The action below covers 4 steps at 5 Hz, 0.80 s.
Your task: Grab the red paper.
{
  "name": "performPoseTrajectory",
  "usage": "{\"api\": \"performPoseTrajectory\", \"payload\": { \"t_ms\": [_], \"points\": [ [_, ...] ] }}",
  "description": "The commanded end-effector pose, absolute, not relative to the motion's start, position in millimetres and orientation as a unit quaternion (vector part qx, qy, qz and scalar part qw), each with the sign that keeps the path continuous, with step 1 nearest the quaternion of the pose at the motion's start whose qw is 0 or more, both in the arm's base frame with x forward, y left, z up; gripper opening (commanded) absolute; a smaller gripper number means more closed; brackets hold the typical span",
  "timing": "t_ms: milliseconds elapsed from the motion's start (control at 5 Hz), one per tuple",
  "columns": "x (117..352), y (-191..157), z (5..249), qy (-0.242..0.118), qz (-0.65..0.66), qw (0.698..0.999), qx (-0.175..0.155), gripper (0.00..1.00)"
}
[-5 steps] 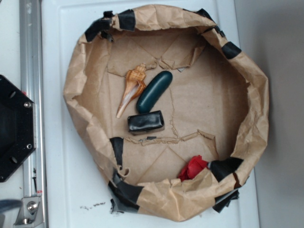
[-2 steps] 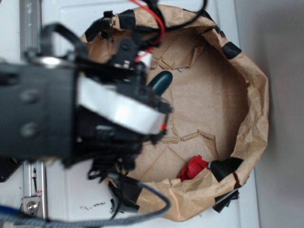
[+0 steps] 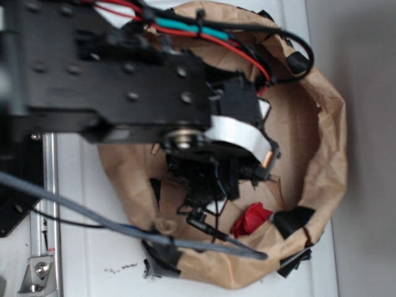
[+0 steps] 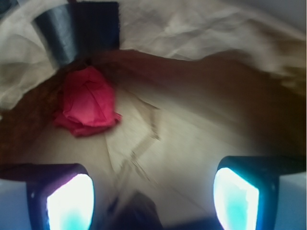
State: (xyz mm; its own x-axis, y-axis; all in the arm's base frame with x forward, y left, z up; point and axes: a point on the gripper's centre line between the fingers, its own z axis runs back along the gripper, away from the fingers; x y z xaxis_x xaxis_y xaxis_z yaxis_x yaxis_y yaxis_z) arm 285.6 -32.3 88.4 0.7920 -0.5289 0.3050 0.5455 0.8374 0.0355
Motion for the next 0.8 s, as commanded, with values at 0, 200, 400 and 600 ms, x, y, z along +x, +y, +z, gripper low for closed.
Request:
{"api": "performPoseTrajectory", "payload": {
  "t_ms": [0, 200, 400, 600],
  "points": [
    [286.5, -97.2, 78.3, -0.167, -0.410, 0.895, -0.050, 1.00],
    [270.9, -113.7, 87.0, -0.159, -0.458, 0.870, -0.091, 1.00],
    [267.4, -119.1, 91.9, -0.163, -0.472, 0.862, -0.090, 1.00],
    [277.8, -127.9, 75.5, -0.160, -0.473, 0.862, -0.087, 1.00]
  ]
}}
